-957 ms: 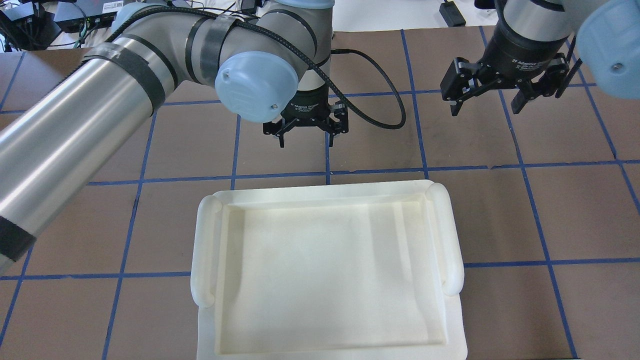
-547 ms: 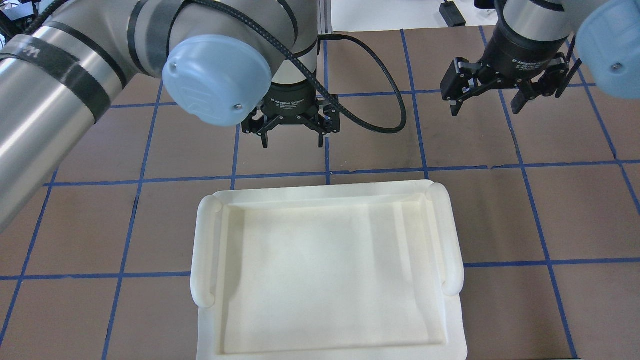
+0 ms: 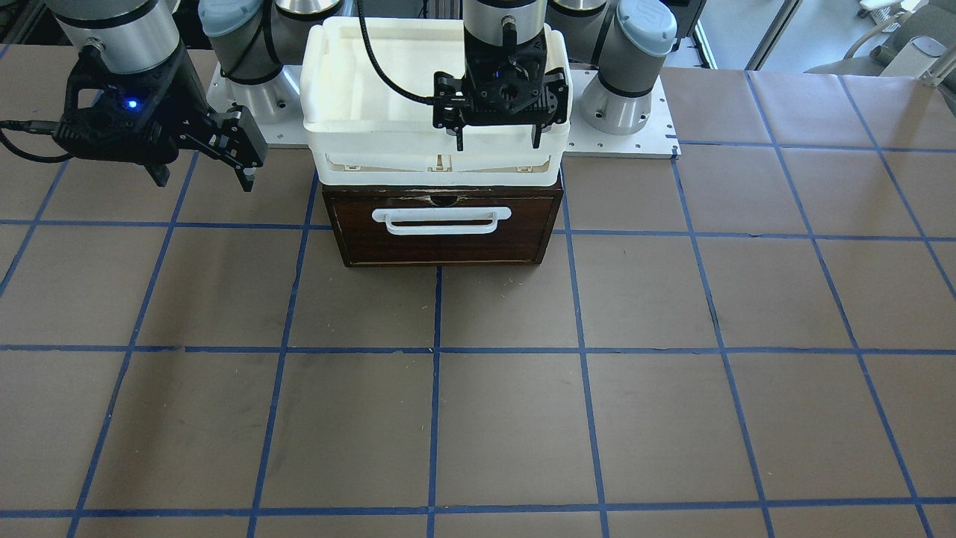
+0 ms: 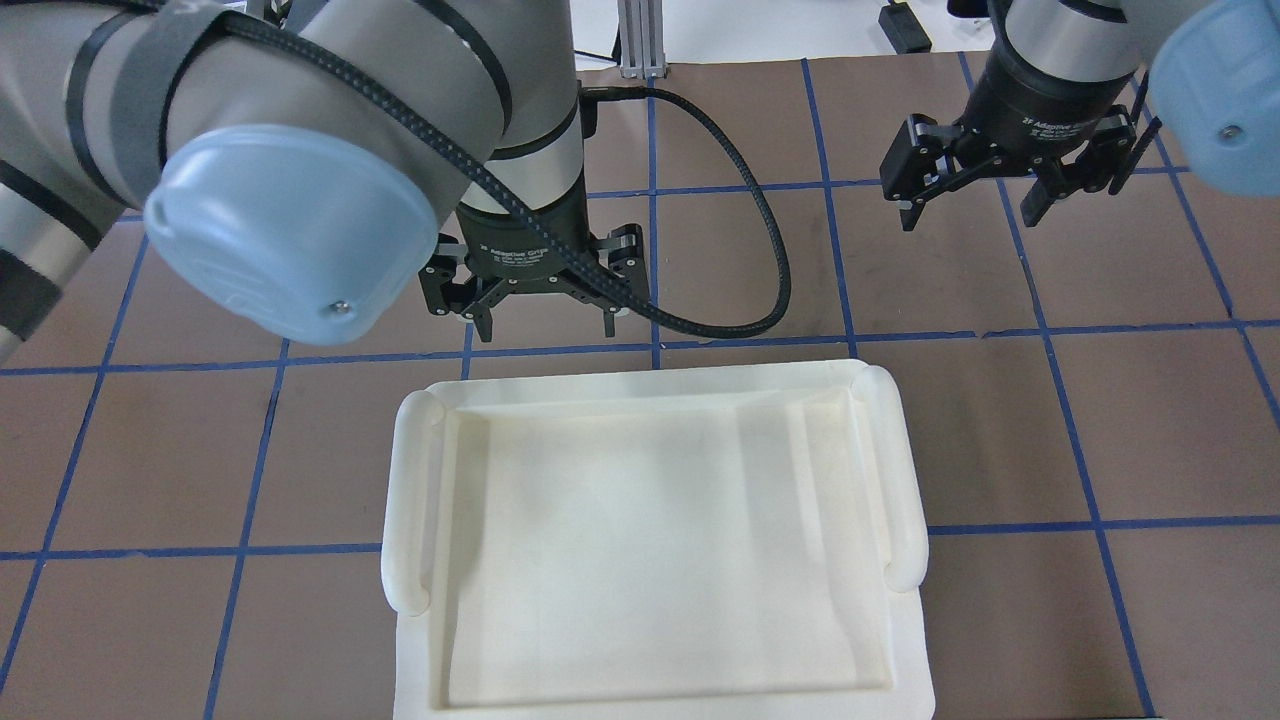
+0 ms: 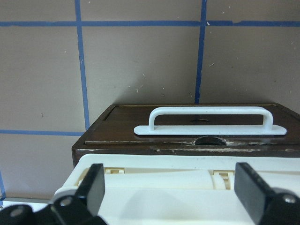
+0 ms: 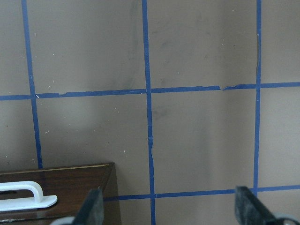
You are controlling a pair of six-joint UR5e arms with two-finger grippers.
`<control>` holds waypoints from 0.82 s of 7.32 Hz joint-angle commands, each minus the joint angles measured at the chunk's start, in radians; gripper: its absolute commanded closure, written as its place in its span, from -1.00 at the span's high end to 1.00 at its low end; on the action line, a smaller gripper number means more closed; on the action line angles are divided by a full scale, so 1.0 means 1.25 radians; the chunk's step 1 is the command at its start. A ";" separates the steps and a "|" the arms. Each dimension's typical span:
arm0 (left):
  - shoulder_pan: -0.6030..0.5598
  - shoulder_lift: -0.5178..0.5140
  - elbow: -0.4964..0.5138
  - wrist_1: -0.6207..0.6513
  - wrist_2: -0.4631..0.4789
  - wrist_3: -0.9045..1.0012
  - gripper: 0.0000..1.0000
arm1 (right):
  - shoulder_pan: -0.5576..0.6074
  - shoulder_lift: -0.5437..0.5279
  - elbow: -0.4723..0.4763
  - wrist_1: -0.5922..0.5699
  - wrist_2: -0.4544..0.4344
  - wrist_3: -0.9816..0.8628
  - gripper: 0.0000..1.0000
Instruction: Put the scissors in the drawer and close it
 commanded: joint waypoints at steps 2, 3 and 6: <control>0.118 0.066 -0.024 0.017 0.001 0.140 1.00 | 0.000 0.000 0.000 0.000 0.000 -0.001 1.00; 0.167 0.081 -0.025 0.017 -0.003 0.187 1.00 | 0.000 0.000 0.000 -0.001 0.001 -0.001 1.00; 0.264 0.105 -0.025 0.016 -0.010 0.309 1.00 | 0.000 -0.001 0.000 0.001 0.000 -0.001 1.00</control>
